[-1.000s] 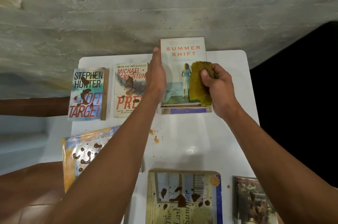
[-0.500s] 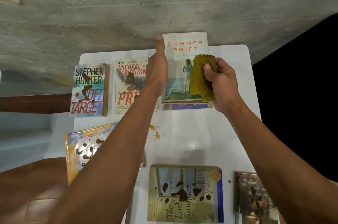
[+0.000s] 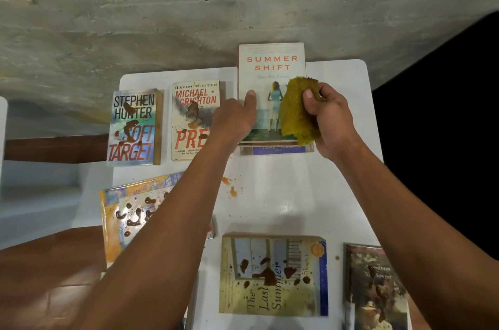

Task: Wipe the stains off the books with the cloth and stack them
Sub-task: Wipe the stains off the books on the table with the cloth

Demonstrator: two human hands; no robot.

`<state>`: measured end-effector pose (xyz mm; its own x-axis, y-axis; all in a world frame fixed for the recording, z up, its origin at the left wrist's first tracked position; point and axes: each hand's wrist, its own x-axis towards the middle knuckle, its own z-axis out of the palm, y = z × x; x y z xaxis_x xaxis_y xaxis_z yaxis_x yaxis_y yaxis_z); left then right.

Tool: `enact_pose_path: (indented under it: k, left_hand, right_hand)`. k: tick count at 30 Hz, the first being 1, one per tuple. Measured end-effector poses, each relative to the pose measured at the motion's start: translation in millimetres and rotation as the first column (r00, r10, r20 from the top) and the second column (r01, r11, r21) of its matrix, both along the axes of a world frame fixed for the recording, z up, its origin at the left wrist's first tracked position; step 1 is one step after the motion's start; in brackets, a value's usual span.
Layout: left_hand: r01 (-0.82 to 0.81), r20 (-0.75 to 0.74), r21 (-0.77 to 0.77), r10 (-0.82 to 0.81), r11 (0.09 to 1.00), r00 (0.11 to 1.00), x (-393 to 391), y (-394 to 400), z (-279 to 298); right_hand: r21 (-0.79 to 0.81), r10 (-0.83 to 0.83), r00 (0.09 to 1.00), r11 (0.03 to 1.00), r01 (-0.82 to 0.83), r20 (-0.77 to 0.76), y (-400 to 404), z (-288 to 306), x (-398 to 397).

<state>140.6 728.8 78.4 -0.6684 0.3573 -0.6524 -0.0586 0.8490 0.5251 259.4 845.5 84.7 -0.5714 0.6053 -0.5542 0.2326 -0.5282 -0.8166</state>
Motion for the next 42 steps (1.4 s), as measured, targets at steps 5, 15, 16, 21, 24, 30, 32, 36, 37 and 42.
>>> enact_pose_path:
  k: [5, 15, 16, 21, 24, 30, 32, 36, 37, 42]
  left_hand:
    - [-0.034, 0.063, 0.066, 0.030, 0.997, 0.998, 0.8, -8.7, -10.8]
    - [-0.037, -0.164, 0.082, 0.050, 0.996, 0.985, 26.8, -13.6, -24.9]
    - [-0.041, -0.174, 0.067, 0.052, 0.997, 0.983, 27.2, -12.7, -24.2]
    - [-0.015, -0.302, -0.013, 0.011, 1.000, 0.953, 25.0, -16.3, -29.9]
    - [-0.075, -0.303, 0.044, 0.085, 0.996, 0.949, 19.9, -18.2, -36.8]
    - [-0.053, -0.343, 0.107, 0.087, 0.993, 0.935, 18.0, -23.2, -39.0]
    - [-0.037, -0.371, 0.128, 0.082, 0.991, 0.925, 22.0, -25.2, -36.4]
    - [-0.038, -0.389, 0.217, 0.122, 0.975, 0.913, 26.3, -31.1, -27.6]
    - [-0.038, -0.383, 0.244, 0.132, 0.969, 0.914, 27.2, -33.1, -25.4]
    - [-0.006, -0.373, 0.271, 0.111, 0.963, 0.921, 27.3, -39.5, -26.4]
  right_hand:
    - [-0.027, -0.024, 1.000, 0.999, 0.023, -0.017, 0.6, 3.5, 2.6]
    - [-0.006, -0.009, 1.000, 1.000, 0.009, -0.010, 0.5, 1.6, 8.1]
    - [-0.006, -0.011, 1.000, 1.000, 0.011, -0.011, -0.7, 0.6, 7.9]
    - [0.028, -0.015, 1.000, 0.999, 0.016, -0.021, -7.6, -2.3, 10.8]
    - [0.054, 0.012, 1.000, 0.999, -0.010, -0.021, -11.5, -1.9, 13.8]
    - [0.051, 0.024, 0.999, 0.998, -0.023, -0.029, -15.8, -2.3, 17.4]
    - [0.063, 0.026, 0.999, 0.998, -0.024, -0.028, -16.0, -2.9, 20.0]
    - [0.084, 0.042, 0.999, 0.996, -0.041, -0.019, -19.2, -4.2, 23.9]
    - [0.084, 0.042, 0.999, 0.996, -0.040, -0.016, -19.8, -4.4, 24.9]
    - [0.076, 0.032, 0.999, 0.997, -0.031, -0.012, -21.4, -3.3, 26.3]
